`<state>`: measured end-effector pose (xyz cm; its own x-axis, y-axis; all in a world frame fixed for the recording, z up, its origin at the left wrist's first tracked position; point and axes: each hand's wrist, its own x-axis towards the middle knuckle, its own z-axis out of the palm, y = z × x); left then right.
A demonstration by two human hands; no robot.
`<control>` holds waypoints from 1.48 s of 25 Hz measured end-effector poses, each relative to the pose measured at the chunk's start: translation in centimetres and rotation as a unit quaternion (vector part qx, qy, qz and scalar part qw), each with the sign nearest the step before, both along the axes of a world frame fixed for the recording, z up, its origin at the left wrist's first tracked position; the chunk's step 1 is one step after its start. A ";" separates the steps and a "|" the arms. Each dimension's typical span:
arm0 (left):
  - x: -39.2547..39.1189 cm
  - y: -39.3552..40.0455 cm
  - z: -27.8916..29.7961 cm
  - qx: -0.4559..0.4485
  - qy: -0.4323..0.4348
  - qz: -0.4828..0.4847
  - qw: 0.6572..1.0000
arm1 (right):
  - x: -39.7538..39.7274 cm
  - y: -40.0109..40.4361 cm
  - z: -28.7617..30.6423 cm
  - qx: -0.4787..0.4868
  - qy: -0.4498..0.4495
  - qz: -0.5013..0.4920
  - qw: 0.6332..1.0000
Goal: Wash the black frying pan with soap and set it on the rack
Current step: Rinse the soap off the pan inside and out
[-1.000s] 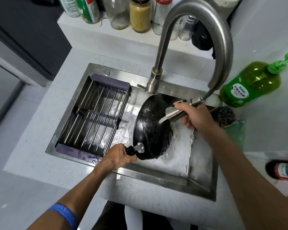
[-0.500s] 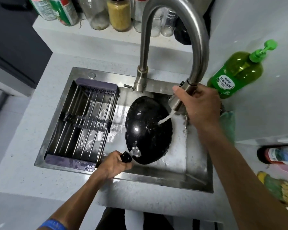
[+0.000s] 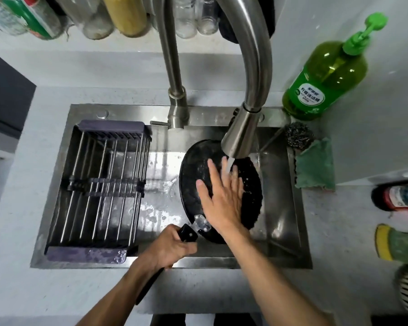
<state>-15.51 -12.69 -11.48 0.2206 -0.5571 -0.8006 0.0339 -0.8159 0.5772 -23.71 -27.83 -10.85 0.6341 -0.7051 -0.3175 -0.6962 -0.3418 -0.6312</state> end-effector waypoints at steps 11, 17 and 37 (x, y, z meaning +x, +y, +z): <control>-1.7 1.2 1.6 0.028 0.024 0.044 0.998 | 4.5 -9.4 -3.1 0.153 0.014 -0.114 0.981; -2.1 0.8 1.3 0.005 -0.001 0.023 1.000 | 6.4 -2.1 -0.2 -0.063 0.022 0.173 0.983; -2.5 -1.1 1.6 -0.023 0.065 0.128 0.989 | -1.1 0.0 -2.0 -0.134 0.026 0.018 0.991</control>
